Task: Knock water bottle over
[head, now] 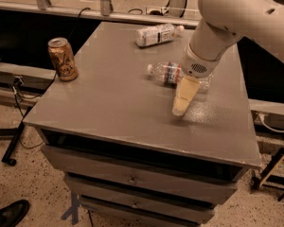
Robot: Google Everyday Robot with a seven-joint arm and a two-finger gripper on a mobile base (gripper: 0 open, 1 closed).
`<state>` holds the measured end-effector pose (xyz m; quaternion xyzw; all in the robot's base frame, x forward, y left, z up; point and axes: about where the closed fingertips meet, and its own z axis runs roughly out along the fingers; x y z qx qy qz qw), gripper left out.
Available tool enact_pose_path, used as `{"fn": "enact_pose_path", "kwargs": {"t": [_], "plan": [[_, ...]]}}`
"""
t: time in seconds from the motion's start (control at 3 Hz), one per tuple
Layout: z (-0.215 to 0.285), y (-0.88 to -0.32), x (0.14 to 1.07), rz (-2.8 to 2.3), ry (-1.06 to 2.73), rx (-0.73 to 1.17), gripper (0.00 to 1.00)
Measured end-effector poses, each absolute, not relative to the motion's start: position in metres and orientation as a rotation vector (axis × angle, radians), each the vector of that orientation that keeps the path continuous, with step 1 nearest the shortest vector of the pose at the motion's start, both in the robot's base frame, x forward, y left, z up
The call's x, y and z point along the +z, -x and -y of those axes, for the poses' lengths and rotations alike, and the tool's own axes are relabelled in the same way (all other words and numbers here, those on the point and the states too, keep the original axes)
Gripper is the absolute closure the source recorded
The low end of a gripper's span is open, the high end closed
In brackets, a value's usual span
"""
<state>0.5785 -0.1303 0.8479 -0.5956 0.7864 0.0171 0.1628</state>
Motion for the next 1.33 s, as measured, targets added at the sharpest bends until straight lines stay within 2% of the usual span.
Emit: {"fn": "enact_pose_path", "kwargs": {"t": [0.67, 1.33], "plan": [[0.160, -0.578, 0.904, -2.173, 1.547, 0.107, 0.00], [0.230, -0.564, 0.982, -2.007, 1.351, 0.284, 0.00]]}}
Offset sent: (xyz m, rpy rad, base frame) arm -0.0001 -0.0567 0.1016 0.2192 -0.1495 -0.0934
